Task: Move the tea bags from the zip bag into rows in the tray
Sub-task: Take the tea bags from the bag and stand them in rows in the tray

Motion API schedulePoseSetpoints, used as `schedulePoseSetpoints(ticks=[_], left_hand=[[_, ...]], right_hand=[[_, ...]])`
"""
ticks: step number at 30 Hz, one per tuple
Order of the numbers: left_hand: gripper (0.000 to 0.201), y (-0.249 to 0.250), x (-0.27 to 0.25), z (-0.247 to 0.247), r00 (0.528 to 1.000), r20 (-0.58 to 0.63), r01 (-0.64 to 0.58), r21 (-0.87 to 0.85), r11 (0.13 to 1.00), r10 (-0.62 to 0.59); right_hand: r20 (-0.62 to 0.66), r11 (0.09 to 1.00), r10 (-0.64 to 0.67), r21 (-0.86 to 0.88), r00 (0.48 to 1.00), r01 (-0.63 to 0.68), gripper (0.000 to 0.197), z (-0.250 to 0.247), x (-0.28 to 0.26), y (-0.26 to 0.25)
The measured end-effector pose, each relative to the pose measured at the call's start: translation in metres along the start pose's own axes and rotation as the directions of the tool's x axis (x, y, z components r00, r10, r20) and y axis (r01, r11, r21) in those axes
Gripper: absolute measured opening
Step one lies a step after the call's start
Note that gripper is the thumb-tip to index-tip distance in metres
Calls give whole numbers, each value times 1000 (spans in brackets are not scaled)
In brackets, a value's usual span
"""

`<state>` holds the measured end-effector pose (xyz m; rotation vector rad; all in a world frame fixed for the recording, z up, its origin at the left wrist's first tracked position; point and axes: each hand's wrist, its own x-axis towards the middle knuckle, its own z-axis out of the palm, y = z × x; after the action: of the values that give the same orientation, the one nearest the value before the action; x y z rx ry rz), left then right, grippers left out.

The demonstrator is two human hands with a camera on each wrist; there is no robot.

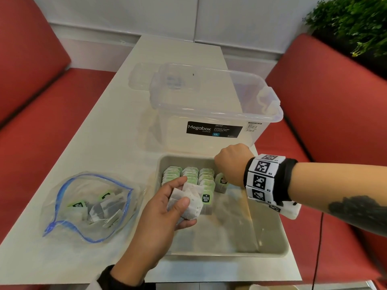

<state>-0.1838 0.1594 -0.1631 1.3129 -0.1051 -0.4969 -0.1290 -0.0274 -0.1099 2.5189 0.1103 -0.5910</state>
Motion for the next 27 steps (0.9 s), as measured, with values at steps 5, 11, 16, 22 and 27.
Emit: schedulePoseSetpoints(ticks=[5, 11, 16, 22, 27], left_hand=[[36, 0, 0, 1, 1000, 2, 7, 3, 1000, -7], [35, -1, 0, 0, 1000, 7, 10, 12, 1000, -10], [35, -1, 0, 0, 1000, 8, 10, 10, 1000, -11], [35, -2, 1, 0, 1000, 5, 15, 9, 1000, -15], [35, -2, 2, 0, 1000, 1, 16, 8, 1000, -16]], right_hand=[[-73, 1000, 8, -9, 997, -8, 12, -1, 3, 6], [-113, 999, 49, 27, 992, -47, 23, 4, 11, 12], [-79, 993, 93, 74, 993, -87, 55, 10, 20, 11], [5, 997, 73, -19, 997, -73, 21, 5, 24, 13], [30, 998, 52, -38, 998, -50, 19, 2, 24, 12]])
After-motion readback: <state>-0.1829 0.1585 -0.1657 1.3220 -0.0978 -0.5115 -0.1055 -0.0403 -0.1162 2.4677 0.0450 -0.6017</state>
